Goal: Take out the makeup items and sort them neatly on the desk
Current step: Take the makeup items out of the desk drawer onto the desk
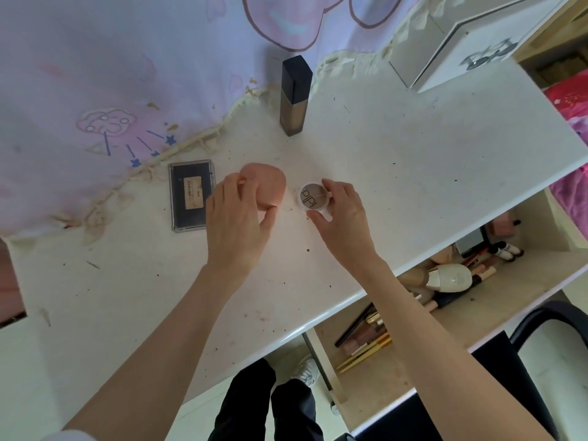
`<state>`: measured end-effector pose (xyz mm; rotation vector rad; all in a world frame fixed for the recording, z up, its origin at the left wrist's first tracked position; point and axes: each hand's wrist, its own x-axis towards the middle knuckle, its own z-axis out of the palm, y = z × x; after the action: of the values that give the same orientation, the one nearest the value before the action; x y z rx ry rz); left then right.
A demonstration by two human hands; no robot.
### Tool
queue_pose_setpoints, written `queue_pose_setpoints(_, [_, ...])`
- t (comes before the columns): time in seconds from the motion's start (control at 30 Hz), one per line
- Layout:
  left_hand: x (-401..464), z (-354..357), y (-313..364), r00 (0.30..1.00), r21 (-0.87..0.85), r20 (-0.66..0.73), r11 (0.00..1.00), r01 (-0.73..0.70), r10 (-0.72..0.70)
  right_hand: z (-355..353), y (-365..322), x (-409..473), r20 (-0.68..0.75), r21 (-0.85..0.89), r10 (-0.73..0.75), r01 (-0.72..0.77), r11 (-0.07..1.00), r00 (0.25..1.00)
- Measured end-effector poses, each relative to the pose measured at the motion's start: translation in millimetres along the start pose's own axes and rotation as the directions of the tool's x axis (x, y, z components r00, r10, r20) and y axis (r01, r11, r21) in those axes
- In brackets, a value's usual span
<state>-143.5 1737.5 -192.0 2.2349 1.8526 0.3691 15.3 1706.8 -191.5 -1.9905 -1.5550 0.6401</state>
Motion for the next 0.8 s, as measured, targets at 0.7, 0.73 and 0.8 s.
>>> queue_pose_setpoints(0.7, [-7,-14,-38,1.0,0.052,-0.021,0.999,0.008,-0.007,36,-36,17,0.117,0.082,-0.031,0.021,0.996,0.993])
queue_pose_setpoints(0.73, [-8,-14,-39,1.0,0.04,-0.01,0.999,-0.002,0.003,35,-35,15,0.121,0.088,-0.031,0.021,0.996,0.992])
queue_pose_setpoints(0.8, [-13,-15,-40,1.0,0.004,0.019,1.0,-0.011,0.011,31,-32,7,0.106,0.049,-0.044,0.039,0.998,0.993])
